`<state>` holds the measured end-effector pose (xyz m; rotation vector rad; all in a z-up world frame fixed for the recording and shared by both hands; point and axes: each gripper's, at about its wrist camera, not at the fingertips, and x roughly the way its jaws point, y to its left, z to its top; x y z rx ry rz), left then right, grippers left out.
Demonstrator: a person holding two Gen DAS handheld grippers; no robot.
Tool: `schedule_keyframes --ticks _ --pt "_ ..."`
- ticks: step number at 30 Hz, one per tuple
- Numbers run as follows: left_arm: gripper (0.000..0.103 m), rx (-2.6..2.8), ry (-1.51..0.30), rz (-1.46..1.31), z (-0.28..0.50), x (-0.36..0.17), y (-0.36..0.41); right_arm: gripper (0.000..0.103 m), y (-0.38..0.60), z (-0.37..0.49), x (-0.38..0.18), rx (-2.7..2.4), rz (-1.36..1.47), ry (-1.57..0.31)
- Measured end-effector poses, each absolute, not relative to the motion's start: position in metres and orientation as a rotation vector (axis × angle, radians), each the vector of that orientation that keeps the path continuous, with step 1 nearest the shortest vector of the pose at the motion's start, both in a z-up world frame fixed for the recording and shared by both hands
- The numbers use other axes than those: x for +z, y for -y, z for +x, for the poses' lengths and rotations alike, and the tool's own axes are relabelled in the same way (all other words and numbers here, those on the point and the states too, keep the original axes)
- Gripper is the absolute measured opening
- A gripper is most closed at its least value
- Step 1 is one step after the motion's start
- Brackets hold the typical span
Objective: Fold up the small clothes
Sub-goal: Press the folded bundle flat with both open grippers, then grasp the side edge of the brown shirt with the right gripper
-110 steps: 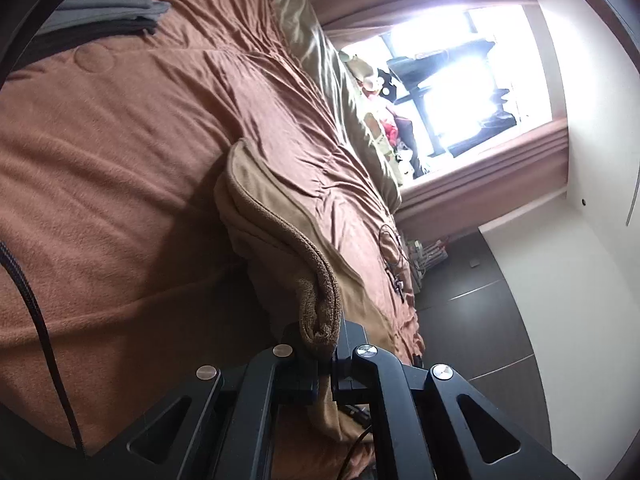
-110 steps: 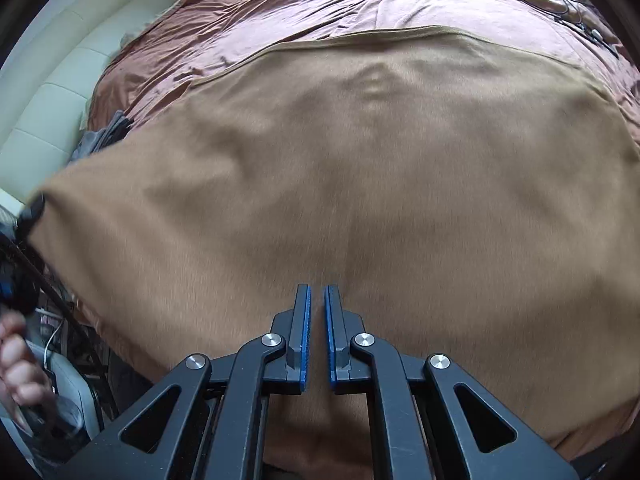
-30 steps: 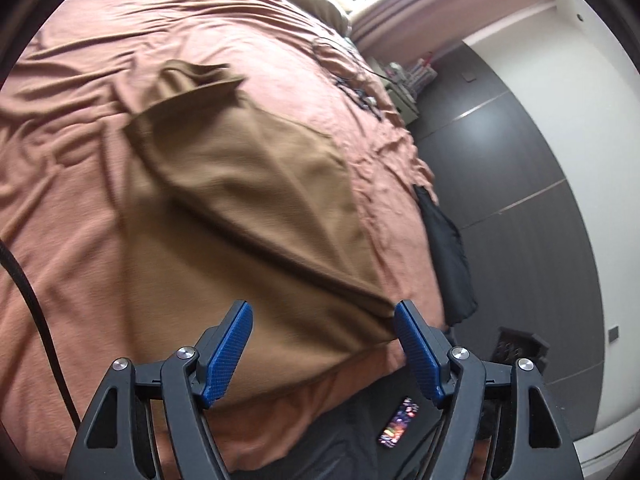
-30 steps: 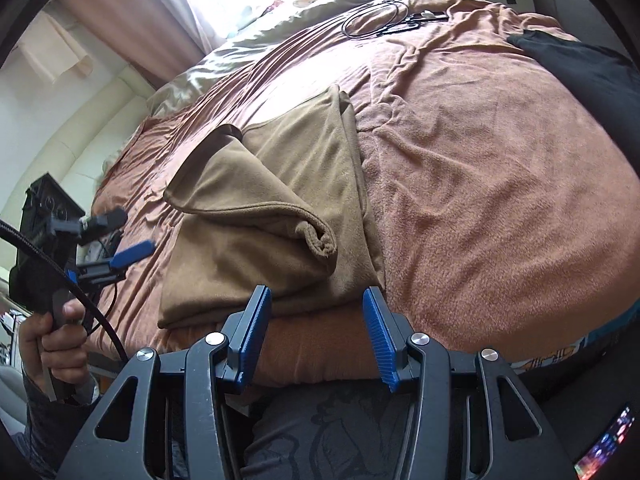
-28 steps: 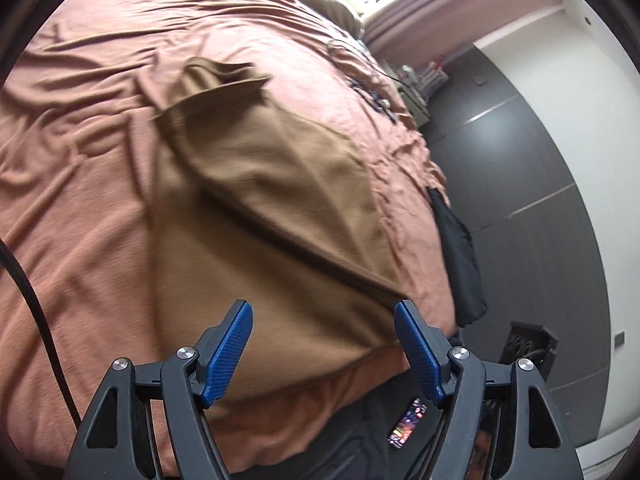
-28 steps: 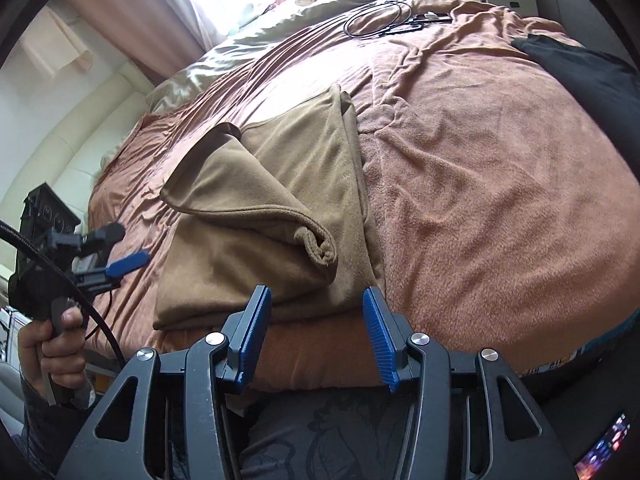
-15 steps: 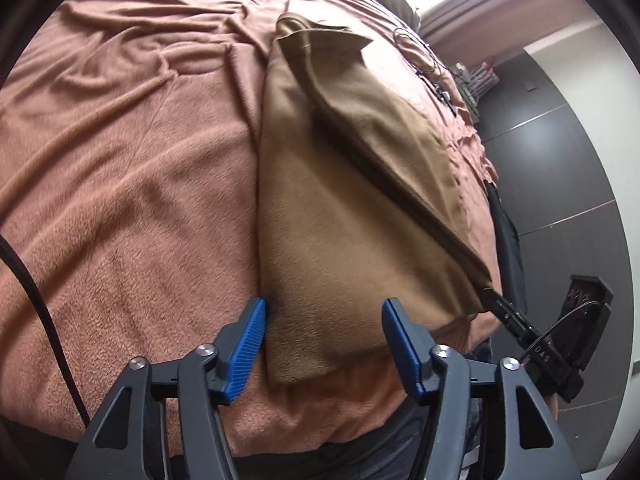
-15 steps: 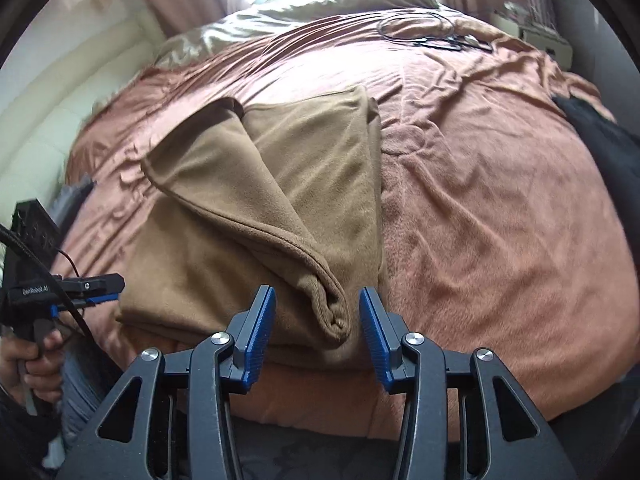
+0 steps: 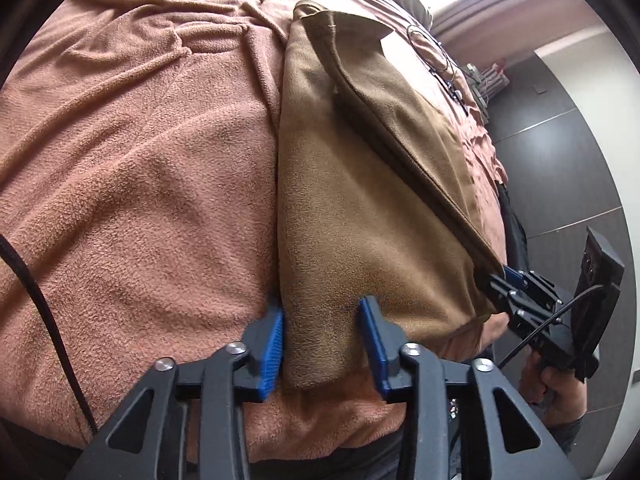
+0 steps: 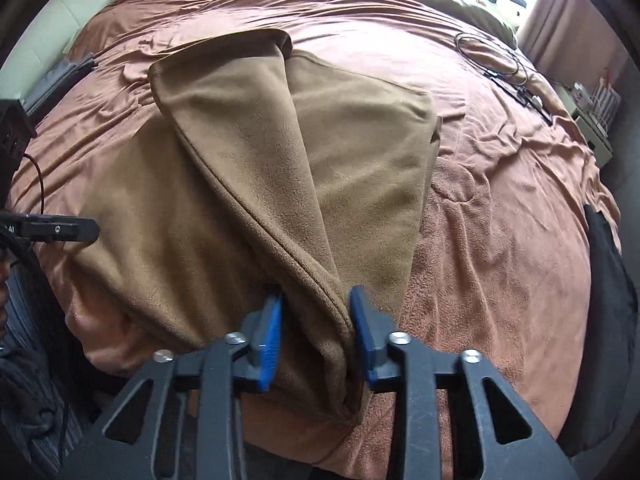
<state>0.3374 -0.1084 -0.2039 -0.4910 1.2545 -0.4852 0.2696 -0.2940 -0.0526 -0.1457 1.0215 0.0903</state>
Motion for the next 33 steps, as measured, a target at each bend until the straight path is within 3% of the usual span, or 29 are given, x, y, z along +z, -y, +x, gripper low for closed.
schedule_keyframes --ticks 3,7,21,23,26,28,30,33 --pt "0.017 -0.482 -1.256 -0.499 0.338 -0.206 0.103 0.01 0.312 0.272 -0.047 0.103 -0.02 -1.018" --pt "0.01 -0.491 -1.252 -0.512 0.336 -0.207 0.094 0.008 0.345 0.263 -0.046 0.143 0.189 -0.993" --pt "0.012 -0.513 -1.268 -0.505 0.34 -0.203 0.091 0.008 0.392 0.236 -0.091 0.184 0.449 -0.934" --pt "0.013 -0.508 -1.252 -0.492 0.34 -0.195 0.086 0.012 0.388 0.23 -0.083 0.168 0.393 -0.933" --pt "0.023 -0.504 -1.216 -0.469 0.341 -0.183 0.08 0.018 0.375 0.223 -0.066 0.128 0.267 -0.943" --pt "0.031 -0.508 -1.187 -0.47 0.344 -0.177 0.078 0.038 0.364 0.221 -0.054 0.11 0.186 -0.933" --pt "0.032 -0.509 -1.165 -0.478 0.349 -0.173 0.077 0.054 0.352 0.221 -0.044 0.108 0.121 -0.912" --pt "0.032 -0.512 -1.154 -0.515 0.353 -0.173 0.075 0.055 0.335 0.228 -0.029 0.101 0.039 -0.895"
